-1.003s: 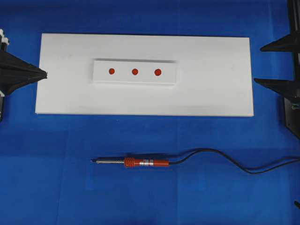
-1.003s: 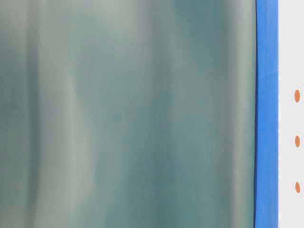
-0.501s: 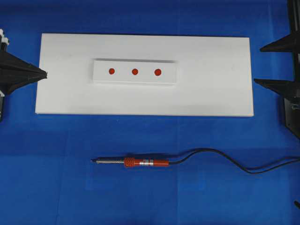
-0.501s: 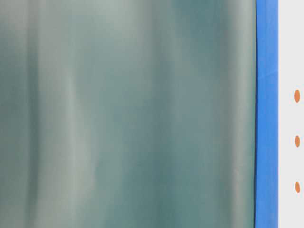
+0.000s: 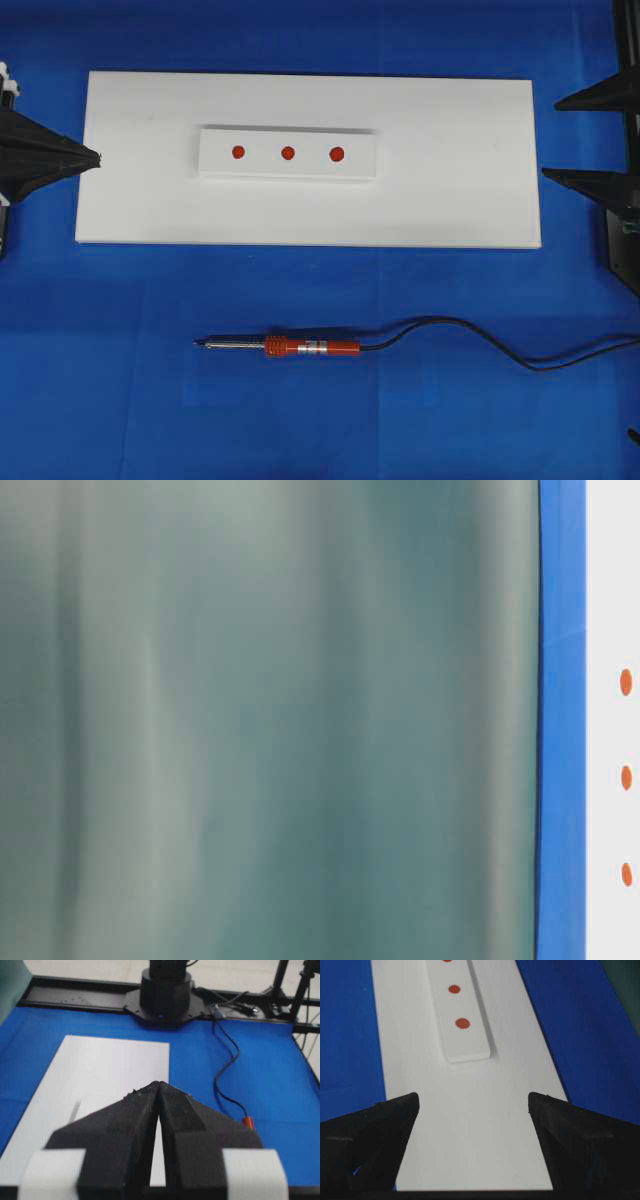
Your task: Touch the tip of the soldering iron to the mark.
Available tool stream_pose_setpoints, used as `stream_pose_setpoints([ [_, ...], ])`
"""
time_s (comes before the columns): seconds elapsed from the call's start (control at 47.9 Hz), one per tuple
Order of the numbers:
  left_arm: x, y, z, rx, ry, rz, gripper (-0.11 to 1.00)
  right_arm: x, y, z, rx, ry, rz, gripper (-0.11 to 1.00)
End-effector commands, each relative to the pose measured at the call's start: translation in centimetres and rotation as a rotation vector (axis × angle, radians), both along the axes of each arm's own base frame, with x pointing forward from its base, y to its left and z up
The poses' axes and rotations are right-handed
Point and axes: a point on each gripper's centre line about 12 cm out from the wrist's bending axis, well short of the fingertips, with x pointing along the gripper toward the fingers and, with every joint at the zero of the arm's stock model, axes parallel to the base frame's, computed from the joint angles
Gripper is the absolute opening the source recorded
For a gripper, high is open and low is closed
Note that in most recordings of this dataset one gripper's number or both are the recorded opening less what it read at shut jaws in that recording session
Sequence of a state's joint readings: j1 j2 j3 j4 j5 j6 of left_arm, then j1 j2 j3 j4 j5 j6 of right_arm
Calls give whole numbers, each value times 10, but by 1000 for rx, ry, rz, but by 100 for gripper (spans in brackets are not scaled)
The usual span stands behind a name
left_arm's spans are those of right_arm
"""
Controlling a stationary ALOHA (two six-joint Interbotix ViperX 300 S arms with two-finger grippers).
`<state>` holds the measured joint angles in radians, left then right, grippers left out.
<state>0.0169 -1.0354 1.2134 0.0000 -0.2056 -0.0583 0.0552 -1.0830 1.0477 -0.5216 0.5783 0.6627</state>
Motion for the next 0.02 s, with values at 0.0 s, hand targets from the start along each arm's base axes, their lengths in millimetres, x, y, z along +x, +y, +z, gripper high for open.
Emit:
stream_pose_setpoints([
  [0.0, 1, 0, 4, 0, -8, -2, 0, 2, 1, 5, 1, -16, 9, 83],
])
